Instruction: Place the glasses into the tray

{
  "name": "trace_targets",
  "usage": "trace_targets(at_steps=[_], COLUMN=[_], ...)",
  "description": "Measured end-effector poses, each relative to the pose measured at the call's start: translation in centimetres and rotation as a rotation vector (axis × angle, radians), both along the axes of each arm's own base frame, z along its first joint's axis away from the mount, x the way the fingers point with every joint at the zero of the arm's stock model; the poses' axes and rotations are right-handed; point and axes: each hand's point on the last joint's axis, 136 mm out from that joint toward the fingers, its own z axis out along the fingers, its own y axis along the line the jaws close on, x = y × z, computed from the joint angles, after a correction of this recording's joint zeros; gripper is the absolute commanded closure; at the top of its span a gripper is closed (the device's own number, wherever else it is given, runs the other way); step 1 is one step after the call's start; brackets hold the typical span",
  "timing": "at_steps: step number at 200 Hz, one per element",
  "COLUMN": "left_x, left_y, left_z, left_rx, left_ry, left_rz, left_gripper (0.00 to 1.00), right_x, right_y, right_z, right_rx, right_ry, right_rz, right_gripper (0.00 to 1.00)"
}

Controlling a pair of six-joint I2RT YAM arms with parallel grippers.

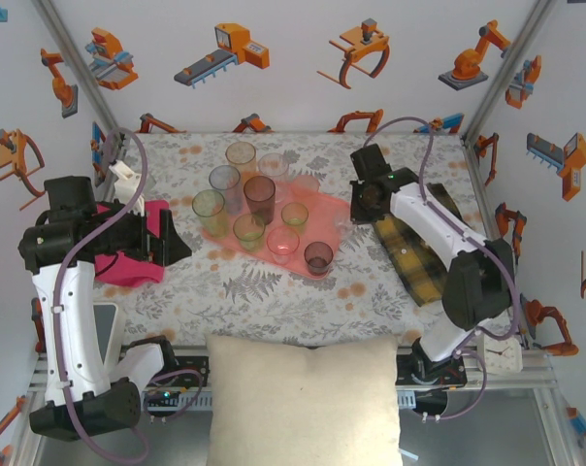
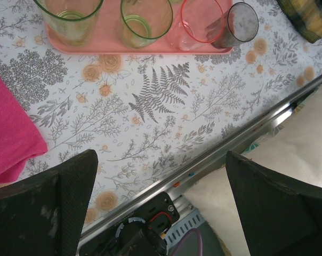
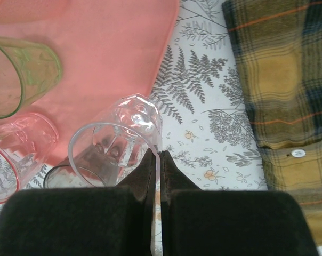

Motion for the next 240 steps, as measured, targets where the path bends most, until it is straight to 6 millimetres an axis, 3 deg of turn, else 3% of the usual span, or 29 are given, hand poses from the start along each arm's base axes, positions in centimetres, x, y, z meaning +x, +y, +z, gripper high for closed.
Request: trace_targets(at_steps=[88,187,240], left_x=[0.0,0.0,0.0], left_y=[0.0,0.0,-0.1], left_z=[0.1,0.2,0.1], left_rx=[-0.012,-0.024,-0.026], left_ry=[0.004,0.007,0.009], left_rz=[0.008,0.009,0.01], left_gripper=[0.03,0.03,0.03], right_x=[0.5,-1.2,-1.5], right_y=[3.7,3.6,3.4], right_z=[-1.3,-4.3,-4.9], right_rx=[0.043,0.022,0.017], right_ry=[-0.018,0.039,0.049], right_rz=[0.036,0.026,0.02], right_gripper=[0.97,0.95,0.91])
